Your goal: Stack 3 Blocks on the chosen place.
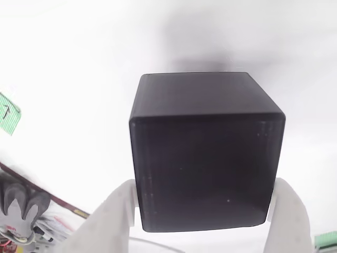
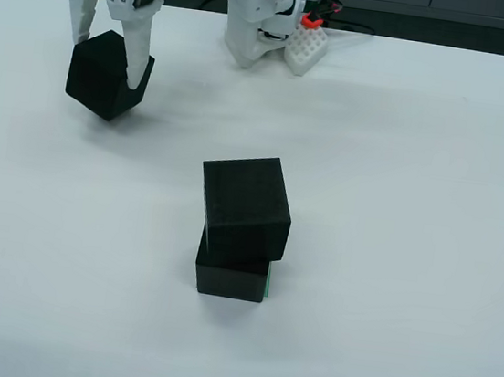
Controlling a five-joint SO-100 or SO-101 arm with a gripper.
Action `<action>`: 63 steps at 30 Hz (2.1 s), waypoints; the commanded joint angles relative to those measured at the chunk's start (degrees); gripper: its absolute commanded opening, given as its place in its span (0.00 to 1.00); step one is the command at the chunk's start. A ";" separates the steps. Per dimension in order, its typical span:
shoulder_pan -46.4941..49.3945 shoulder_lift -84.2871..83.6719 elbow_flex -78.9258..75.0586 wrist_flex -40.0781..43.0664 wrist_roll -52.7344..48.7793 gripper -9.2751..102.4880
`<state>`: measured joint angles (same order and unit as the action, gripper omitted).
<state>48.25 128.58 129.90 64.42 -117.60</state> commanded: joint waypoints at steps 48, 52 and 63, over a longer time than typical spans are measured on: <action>-38.50 30.15 27.16 -54.84 22.24 0.28; -40.78 29.27 27.86 -56.78 23.12 0.28; -43.68 25.84 32.26 -65.30 23.64 0.28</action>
<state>4.92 155.13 162.42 1.32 -94.39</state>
